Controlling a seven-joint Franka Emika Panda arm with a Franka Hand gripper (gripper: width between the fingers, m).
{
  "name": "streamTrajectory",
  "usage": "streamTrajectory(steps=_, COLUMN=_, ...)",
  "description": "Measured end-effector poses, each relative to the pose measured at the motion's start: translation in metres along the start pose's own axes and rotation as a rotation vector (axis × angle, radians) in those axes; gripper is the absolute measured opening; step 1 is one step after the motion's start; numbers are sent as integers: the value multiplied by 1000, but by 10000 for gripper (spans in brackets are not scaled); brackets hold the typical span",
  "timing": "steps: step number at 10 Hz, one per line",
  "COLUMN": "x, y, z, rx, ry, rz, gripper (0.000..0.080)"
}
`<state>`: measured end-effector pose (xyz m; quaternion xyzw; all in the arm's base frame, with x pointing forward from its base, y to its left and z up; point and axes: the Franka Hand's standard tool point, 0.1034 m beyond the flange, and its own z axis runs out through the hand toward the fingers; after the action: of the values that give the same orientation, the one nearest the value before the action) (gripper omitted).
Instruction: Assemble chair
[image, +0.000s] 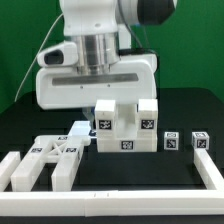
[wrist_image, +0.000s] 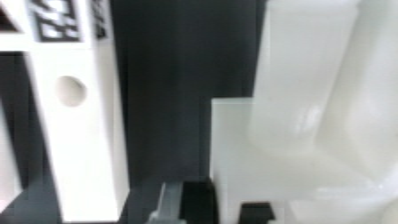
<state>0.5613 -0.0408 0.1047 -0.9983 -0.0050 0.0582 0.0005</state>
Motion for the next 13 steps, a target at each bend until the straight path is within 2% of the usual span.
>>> streamTrajectory(steps=1, x=13, y=-4, z=-2, rx=-7, ry=-77, rz=-22, gripper=33)
streamTrajectory(steps=2, x=24, y=-11, z=5, rx=-9, ry=-131, rz=-34, gripper=33)
streamTrajectory(steps=6, x=1, y=-13, z=11, rx=20, ry=-493, rz=-30, gripper=33)
streamTrajectory(steps=8, x=-15, y=-11, z=19, rx=-3, ry=-739, rz=-28, gripper=33)
streamTrajectory(steps=10, x=-15, y=-8, z=42, rx=-24, ry=-869, rz=-9, gripper=33)
streamTrajectory(steps=12, x=-6, y=-7, z=48, rx=-31, ry=-850, rz=-13, gripper=33)
streamTrajectory(steps=13, x=-9, y=-7, z=47, rx=-29, ry=-846, rz=-10, gripper=33)
